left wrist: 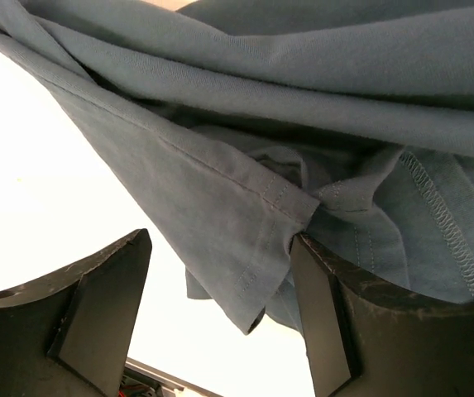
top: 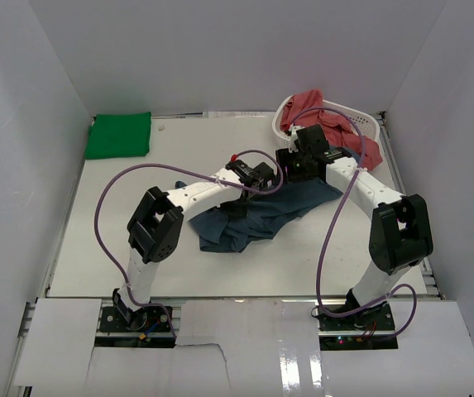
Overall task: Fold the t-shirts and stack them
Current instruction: Flatten out the tshirt
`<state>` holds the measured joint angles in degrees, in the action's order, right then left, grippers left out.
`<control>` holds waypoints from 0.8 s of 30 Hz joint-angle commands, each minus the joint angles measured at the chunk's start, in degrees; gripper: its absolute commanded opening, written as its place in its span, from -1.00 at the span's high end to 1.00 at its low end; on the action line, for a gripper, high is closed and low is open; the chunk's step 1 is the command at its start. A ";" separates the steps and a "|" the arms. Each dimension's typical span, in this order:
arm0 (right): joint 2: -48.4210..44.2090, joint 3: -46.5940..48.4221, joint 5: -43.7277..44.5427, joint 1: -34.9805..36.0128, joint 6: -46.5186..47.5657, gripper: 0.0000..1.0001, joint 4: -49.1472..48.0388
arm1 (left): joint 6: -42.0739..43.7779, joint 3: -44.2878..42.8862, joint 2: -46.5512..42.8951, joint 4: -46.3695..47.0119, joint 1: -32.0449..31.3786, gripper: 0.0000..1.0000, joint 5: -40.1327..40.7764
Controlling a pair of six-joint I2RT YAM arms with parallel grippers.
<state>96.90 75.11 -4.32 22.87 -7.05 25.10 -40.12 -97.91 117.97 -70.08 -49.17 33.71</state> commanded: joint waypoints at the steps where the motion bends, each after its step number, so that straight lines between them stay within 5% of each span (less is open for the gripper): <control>1: 0.04 -0.23 -0.61 -0.28 0.02 -0.29 -1.90 | 0.04 -2.37 0.59 0.21 -0.49 -0.57 2.23; 17: 0.22 -0.23 -0.96 -0.20 0.02 -0.29 -1.90 | 1.09 -5.89 4.10 0.47 -2.07 -0.57 1.88; 24: 0.22 -0.14 -0.96 -0.11 0.02 -0.29 -1.81 | 1.45 -7.12 5.95 0.48 -2.16 -0.32 3.02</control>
<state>96.90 75.11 -4.71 22.87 -7.05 25.10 -38.76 -103.48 123.61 -69.87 -50.83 34.65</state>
